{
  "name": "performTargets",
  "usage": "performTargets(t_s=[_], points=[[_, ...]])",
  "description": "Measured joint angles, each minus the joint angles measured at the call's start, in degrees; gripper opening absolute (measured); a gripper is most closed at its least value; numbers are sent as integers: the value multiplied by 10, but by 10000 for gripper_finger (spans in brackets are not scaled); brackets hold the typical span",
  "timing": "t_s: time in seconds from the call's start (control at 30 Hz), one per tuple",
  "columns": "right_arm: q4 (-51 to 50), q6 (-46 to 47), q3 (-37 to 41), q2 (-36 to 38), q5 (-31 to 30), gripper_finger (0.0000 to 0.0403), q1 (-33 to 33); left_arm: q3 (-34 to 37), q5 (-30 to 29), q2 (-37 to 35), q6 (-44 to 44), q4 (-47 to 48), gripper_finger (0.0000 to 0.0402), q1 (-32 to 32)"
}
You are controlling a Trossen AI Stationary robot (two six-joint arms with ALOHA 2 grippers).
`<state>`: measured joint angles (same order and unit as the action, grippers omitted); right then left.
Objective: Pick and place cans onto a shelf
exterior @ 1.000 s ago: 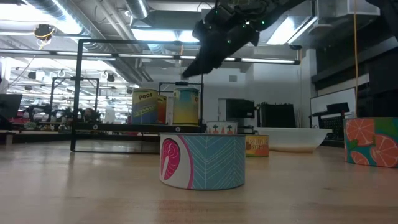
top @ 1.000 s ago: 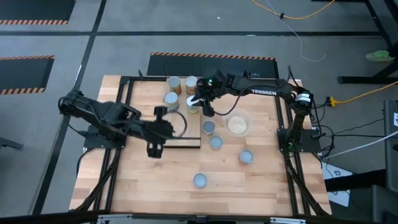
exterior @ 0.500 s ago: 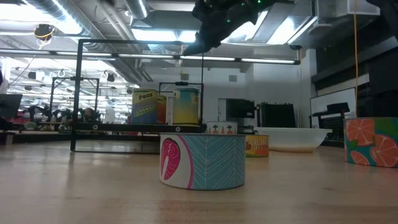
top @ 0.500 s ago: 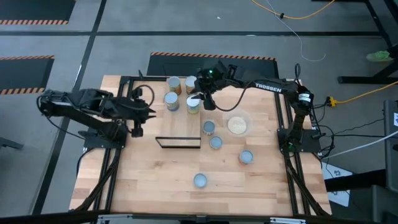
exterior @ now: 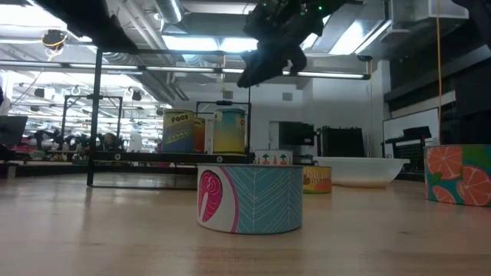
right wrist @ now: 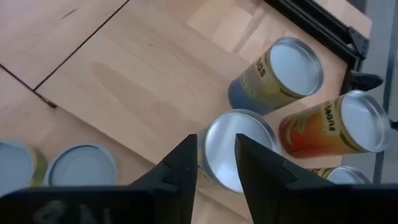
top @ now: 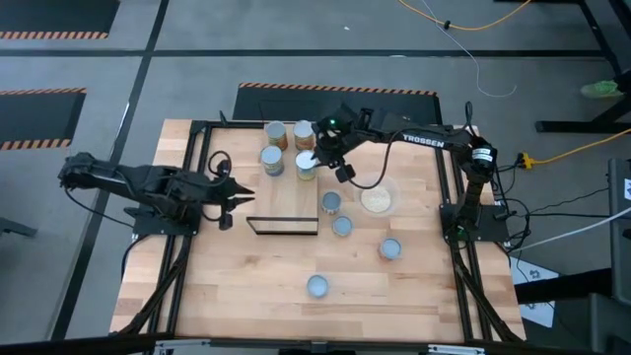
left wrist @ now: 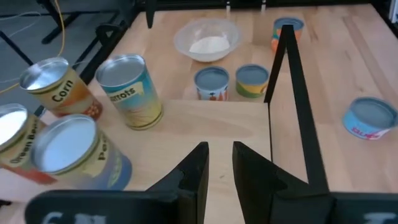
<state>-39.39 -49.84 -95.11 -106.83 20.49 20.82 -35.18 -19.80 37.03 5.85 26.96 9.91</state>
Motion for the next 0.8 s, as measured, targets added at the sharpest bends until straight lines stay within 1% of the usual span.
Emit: performTargets(t_s=[0.1,0.23,0.3,0.43,0.57,0.67,0.8], points=[[2,-3,0,-7,2,113,1,24,0,0,-2,-45,65,0],[0,-16,0,-23,-3,113,2,46,0,0,-2,-79,65,0],[0,-30,0,-34,-5,113,1,49,0,0,-2,-81,65,0],[2,-32,1,-51,-28,113,1,49,0,0,0,-84,65,0],[1,-32,1,-52,-30,112,4,49,0,0,0,-85,65,0],[2,-31,1,-52,-30,103,4,49,0,0,0,-87,65,0],[1,-30,0,-56,-29,77,4,49,0,0,0,-87,65,0]])
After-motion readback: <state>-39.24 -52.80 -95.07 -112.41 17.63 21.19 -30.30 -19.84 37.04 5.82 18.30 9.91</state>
